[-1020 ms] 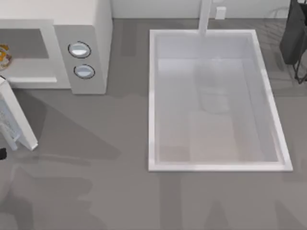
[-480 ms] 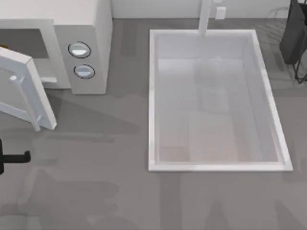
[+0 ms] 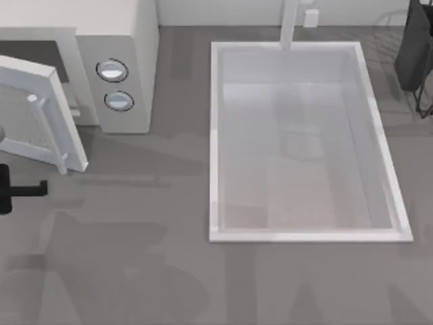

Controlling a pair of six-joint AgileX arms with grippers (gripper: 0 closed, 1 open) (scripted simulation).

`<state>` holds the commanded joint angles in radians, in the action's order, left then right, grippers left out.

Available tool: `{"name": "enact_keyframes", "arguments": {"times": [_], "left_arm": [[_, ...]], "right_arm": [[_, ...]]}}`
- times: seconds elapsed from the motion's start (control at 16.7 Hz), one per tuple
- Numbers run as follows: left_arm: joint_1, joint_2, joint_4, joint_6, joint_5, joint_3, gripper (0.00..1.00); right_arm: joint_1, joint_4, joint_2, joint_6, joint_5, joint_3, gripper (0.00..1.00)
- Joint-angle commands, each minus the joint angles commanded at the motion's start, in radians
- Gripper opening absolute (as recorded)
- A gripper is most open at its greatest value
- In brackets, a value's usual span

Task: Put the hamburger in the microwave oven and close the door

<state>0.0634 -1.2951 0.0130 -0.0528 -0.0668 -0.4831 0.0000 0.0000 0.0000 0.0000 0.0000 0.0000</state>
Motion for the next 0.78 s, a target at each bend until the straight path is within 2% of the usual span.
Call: {"name": "enact_keyframes", "arguments": {"times": [0.36, 0.78], "left_arm": [[-0.025, -0.26, 0.111, 0.011, 0.012, -0.152, 0.0], [-0.024, -0.284, 0.115, 0.011, 0.012, -0.175, 0.0]], "right_arm": [[0.0, 0.0, 0.0, 0.0, 0.0, 0.0, 1.0], [0.0, 0.0, 0.0, 0.0, 0.0, 0.0, 1.0]]}}
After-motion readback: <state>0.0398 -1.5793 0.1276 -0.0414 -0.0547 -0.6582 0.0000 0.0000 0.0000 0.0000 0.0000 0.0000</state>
